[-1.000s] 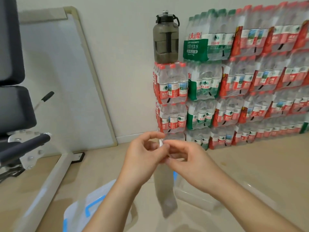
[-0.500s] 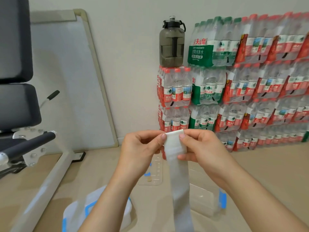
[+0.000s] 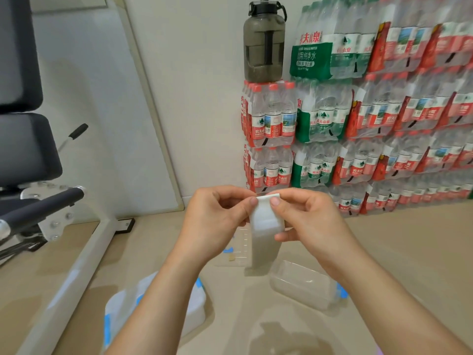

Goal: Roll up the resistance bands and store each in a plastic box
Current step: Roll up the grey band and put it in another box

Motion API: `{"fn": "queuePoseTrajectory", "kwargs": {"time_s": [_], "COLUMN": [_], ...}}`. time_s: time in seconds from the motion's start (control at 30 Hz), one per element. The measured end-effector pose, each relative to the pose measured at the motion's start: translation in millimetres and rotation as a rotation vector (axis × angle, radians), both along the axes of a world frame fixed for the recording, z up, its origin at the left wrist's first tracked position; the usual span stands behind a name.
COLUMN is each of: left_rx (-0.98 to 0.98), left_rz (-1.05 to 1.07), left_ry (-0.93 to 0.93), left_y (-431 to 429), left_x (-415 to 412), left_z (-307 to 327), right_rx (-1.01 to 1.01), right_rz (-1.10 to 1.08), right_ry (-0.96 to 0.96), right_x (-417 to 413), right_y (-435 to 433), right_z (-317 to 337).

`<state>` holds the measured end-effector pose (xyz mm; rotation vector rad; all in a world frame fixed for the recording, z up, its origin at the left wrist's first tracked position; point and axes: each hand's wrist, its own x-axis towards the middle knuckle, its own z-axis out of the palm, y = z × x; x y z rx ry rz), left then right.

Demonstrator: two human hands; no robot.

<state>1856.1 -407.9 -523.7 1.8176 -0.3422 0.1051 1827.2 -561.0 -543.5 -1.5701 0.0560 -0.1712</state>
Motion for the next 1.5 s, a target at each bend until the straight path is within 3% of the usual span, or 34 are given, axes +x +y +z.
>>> {"fn": "queuePoseTrajectory", "kwargs": {"time_s": [0.2,0.57,1.0,1.17,1.3,1.5], "left_rx": [0.030,-0.121,-0.103,-0.163,-0.015,0.264], "left_rz": [0.020,-0.053,-0.029,-0.098,-0.074,0.033], "left_ry": [-0.040,0.106,-0.002,-0.001,-0.135,-0.533], "left_y": [-1.0,0.1,-3.4,-0.4,2.5,4.4], "left_x": [-0.2,-1.4,-3.9,-6.4,-7.7,-7.0], "left_z": [-6.1,-6.5,-5.5,-0.5,-2.0,-6.8], "right_rx": [-0.052,0.050,0.021,0.206,0.347,0.420], "right_rz": [-0.003,-0.037,0.004,0.128,0.252,0.250], "right_ry": [-0.030,-0.049,-0.004,0.098,0.205,0.221], "right_x": [0.2,-1.6,-4.3,-6.1,-4.8,-2.4], "right_y": [-2.2,1.3,1.6,-8.7,-11.7,-6.5], "right_z": [0.7,-2.3,3.4,12.2,12.7,11.9]}}
